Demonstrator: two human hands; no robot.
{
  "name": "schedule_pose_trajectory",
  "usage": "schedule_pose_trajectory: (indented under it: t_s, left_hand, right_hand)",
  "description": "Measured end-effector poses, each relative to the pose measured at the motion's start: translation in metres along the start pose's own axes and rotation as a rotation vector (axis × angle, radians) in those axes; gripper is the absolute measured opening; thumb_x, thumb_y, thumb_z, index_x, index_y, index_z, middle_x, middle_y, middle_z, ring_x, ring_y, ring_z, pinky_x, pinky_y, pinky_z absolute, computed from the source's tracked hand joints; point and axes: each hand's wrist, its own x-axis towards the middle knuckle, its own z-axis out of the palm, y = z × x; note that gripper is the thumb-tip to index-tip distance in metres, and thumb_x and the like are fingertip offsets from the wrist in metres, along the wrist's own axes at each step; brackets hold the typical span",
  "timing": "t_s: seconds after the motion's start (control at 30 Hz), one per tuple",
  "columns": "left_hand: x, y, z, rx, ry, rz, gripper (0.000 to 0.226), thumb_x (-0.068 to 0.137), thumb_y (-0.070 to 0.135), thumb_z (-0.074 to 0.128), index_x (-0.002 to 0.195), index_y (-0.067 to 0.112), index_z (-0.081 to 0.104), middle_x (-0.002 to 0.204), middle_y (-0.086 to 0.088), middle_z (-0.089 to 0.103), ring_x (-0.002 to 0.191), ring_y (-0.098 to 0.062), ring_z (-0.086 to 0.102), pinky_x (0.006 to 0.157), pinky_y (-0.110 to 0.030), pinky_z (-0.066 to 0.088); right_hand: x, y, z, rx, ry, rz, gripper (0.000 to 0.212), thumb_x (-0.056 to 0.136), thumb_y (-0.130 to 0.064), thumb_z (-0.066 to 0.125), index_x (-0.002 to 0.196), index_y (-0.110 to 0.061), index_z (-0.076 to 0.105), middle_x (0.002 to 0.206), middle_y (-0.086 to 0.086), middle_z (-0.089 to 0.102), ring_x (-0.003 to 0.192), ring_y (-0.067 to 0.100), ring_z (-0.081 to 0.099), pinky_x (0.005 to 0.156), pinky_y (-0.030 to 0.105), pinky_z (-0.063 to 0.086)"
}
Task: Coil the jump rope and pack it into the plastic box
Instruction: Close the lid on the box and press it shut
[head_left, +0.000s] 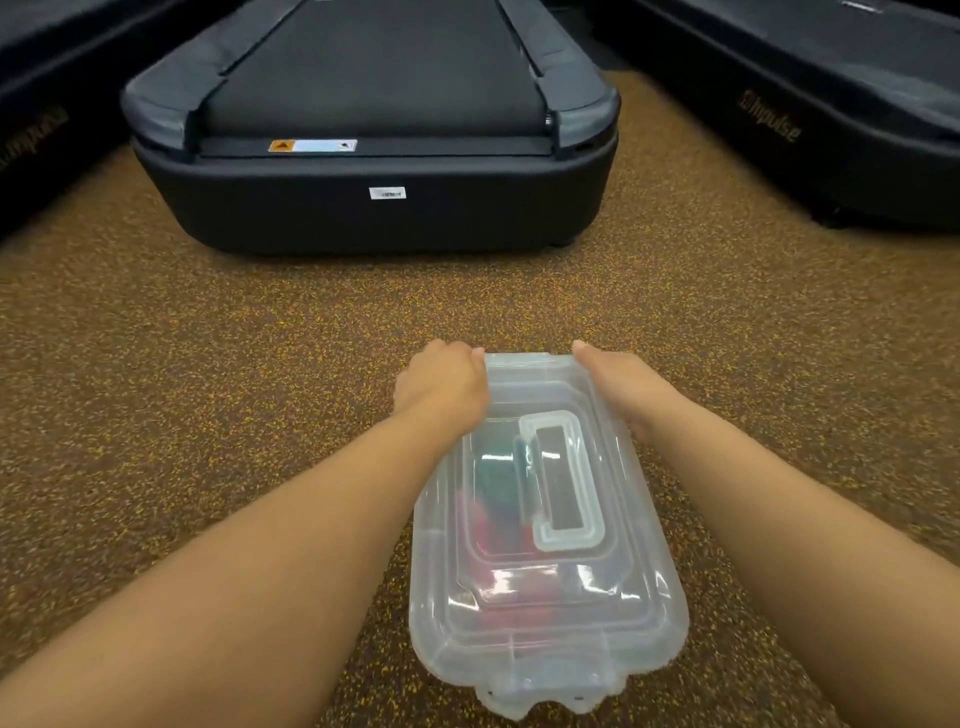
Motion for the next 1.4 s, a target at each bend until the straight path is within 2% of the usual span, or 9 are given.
schedule_pose_trajectory:
  t_s: [0.13,0.23,0.43,0.6,0.7,0.97,1.13,1.27,1.4]
  left_hand:
    - [0.01,-0.001,0.003,-0.05,-0.007,-0.062,0.052,0.103,0.036,0.02,0.107,0.005,0.061,0.111,-0.016,0.063,0.087,-0.029,0.052,0.074,-0.036,0.041]
    - [0.009,-0.002,0.005,-0.088,0.035,-0.102,0.05,0.102,0.036,0.022,0.106,0.008,0.062,0.111,-0.016,0.064,0.086,-0.029,0.051,0.073,-0.033,0.038]
    - [0.011,-0.004,0.005,-0.281,0.047,-0.192,0.04,0.098,0.035,0.032,0.119,0.019,0.061,0.122,-0.009,0.063,0.098,-0.027,0.054,0.078,-0.031,0.037]
    - [0.008,-0.011,0.004,-0.523,-0.009,-0.146,0.047,0.091,0.041,0.048,0.136,0.027,0.052,0.14,0.004,0.053,0.124,-0.022,0.051,0.107,-0.036,0.039]
    - [0.007,-0.016,0.006,-0.57,-0.057,-0.098,0.056,0.083,0.048,0.059,0.136,0.029,0.052,0.139,0.004,0.053,0.123,-0.02,0.052,0.108,-0.041,0.039]
    - [0.013,-0.019,0.005,-0.48,-0.101,-0.014,0.052,0.086,0.048,0.059,0.134,0.026,0.052,0.135,0.002,0.054,0.121,-0.021,0.053,0.105,-0.043,0.041]
    - [0.015,-0.019,0.007,-0.482,-0.074,-0.003,0.029,0.086,0.043,0.062,0.107,0.023,0.063,0.113,-0.001,0.063,0.102,-0.022,0.06,0.091,-0.038,0.049]
    - [0.012,-0.018,0.009,-0.401,-0.024,0.034,0.04,0.089,0.045,0.056,0.124,0.026,0.058,0.128,-0.001,0.057,0.116,-0.023,0.055,0.099,-0.04,0.044]
    - [-0.004,-0.015,0.007,0.023,0.051,0.271,0.048,0.101,0.035,0.032,0.147,0.022,0.035,0.155,-0.001,0.035,0.143,-0.02,0.029,0.117,-0.038,0.023]
  right_hand:
    - [0.013,0.0,-0.001,0.003,-0.01,0.051,0.077,0.078,-0.066,0.049,0.127,-0.008,0.056,0.122,0.013,0.064,0.106,0.034,0.063,0.099,0.05,0.047]
    - [0.017,-0.002,0.001,0.08,-0.051,0.074,0.068,0.079,-0.061,0.057,0.127,-0.013,0.057,0.12,0.012,0.066,0.104,0.033,0.065,0.097,0.051,0.049]
    - [0.021,0.0,0.001,0.215,-0.096,0.028,0.042,0.086,-0.044,0.061,0.116,-0.014,0.066,0.101,0.011,0.073,0.083,0.027,0.072,0.075,0.038,0.058]
    - [0.021,0.008,-0.001,0.221,-0.196,-0.094,0.039,0.085,-0.039,0.066,0.119,-0.019,0.065,0.111,0.006,0.072,0.098,0.025,0.07,0.091,0.044,0.054]
    - [0.022,0.01,-0.003,0.243,-0.278,-0.117,0.041,0.082,-0.029,0.071,0.12,-0.021,0.06,0.114,0.007,0.07,0.101,0.026,0.069,0.093,0.044,0.053]
    - [0.025,0.011,-0.004,0.246,-0.333,-0.153,0.032,0.087,-0.022,0.067,0.118,-0.017,0.062,0.106,0.012,0.071,0.088,0.026,0.068,0.081,0.042,0.056]
    - [0.026,0.013,-0.001,0.183,-0.252,-0.218,0.016,0.083,-0.025,0.07,0.098,-0.025,0.066,0.096,0.006,0.07,0.084,0.023,0.066,0.085,0.044,0.054]
    - [0.017,0.011,0.002,0.091,-0.134,-0.25,0.028,0.082,-0.032,0.071,0.109,-0.026,0.067,0.109,0.003,0.07,0.094,0.021,0.067,0.09,0.041,0.054]
    - [-0.001,0.009,0.008,-0.322,0.059,-0.405,0.045,0.092,-0.04,0.052,0.136,-0.027,0.052,0.137,0.001,0.055,0.126,0.021,0.051,0.105,0.035,0.037]
